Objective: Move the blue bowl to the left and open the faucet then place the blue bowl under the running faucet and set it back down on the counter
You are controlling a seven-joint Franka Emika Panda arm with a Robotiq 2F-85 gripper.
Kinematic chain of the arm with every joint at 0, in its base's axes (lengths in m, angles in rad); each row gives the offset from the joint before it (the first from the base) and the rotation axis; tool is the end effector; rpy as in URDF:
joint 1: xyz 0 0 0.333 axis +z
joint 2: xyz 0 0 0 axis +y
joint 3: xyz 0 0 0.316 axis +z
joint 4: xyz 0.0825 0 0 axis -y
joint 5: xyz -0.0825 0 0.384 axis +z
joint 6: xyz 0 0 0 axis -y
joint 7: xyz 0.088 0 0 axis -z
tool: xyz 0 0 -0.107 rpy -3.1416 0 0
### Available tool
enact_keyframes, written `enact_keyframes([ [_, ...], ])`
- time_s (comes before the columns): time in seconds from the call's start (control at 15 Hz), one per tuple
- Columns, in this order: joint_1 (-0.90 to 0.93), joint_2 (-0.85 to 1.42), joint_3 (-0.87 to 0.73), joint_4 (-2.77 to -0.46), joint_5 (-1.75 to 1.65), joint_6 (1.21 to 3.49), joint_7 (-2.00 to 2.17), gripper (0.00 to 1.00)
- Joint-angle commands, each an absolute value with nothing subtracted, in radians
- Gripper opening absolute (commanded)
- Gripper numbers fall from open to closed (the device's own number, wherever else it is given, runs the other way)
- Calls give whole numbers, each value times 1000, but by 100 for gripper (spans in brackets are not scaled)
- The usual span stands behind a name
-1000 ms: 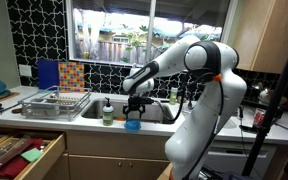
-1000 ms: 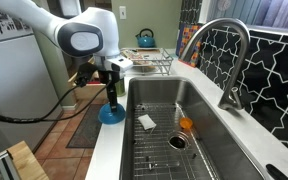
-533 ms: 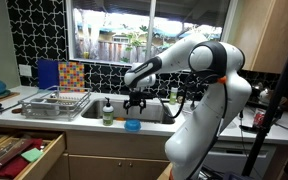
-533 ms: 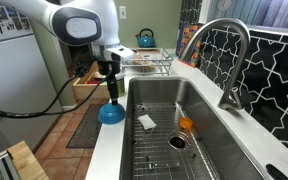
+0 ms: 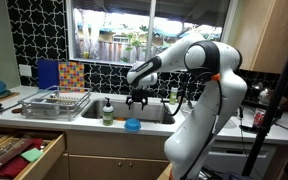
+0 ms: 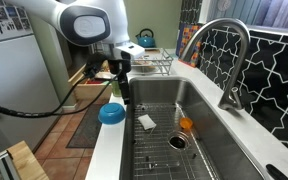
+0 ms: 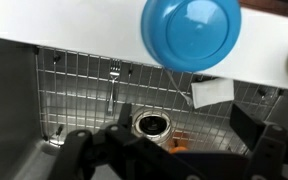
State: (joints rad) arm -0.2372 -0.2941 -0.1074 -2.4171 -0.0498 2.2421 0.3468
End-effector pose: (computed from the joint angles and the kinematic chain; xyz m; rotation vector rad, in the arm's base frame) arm 0.4301 -0.1569 0.4316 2.9581 -1.0132 0.1846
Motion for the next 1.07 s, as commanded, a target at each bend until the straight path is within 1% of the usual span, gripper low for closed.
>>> enact_keyframes([
  [0.0, -294, -203, -180, -2326, -90, 2309, 302, 100],
  [0.2, -339, -126, -224, -2261, -139, 2383, 347, 100],
  [0.27, -316, -193, -213, -2307, -116, 2349, 326, 100],
  [0.6, -328, -130, -234, -2260, -126, 2370, 330, 100],
  [0.67, -337, -123, -232, -2273, -172, 2470, 366, 100],
  [0.8, -339, -66, -255, -2227, -161, 2573, 273, 100],
  [1.0, -361, 13, -289, -2165, -242, 2719, 183, 100],
])
